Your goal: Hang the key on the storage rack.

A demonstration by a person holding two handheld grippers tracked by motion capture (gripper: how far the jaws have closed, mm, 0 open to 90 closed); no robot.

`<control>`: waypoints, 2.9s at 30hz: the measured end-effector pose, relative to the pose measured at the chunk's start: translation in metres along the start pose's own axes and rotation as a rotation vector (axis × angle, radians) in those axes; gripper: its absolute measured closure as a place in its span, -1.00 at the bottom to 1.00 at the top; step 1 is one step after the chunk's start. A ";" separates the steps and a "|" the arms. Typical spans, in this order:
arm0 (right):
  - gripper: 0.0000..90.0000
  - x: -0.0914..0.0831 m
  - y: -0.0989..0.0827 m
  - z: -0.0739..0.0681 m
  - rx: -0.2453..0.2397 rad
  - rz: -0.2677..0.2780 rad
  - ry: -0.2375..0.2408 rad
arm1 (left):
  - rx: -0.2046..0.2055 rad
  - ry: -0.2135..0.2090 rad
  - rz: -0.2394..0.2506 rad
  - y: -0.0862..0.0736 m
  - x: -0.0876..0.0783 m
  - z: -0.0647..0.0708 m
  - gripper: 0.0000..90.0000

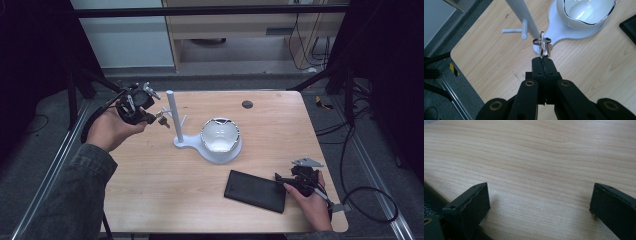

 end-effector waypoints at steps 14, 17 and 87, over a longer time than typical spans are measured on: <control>-0.94 0.000 0.000 0.000 0.000 0.000 0.000 | -0.010 0.020 -0.041 0.004 0.006 -0.008 1.00; -0.94 0.000 0.000 0.000 0.000 0.000 0.000 | -0.011 0.017 -0.051 0.005 0.006 -0.009 1.00; -0.95 0.000 0.000 0.000 -0.002 -0.002 -0.001 | -0.021 0.027 0.020 0.031 -0.003 -0.018 1.00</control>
Point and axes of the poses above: each handheld gripper's, and its own axes: x roughly forward along the jaws, y roughly out of its top, z roughly to its right, the point moved 8 cm from there along x, roughly forward along the jaws, and after that the axes turned 7 degrees about -y, right-handed, at the moved point
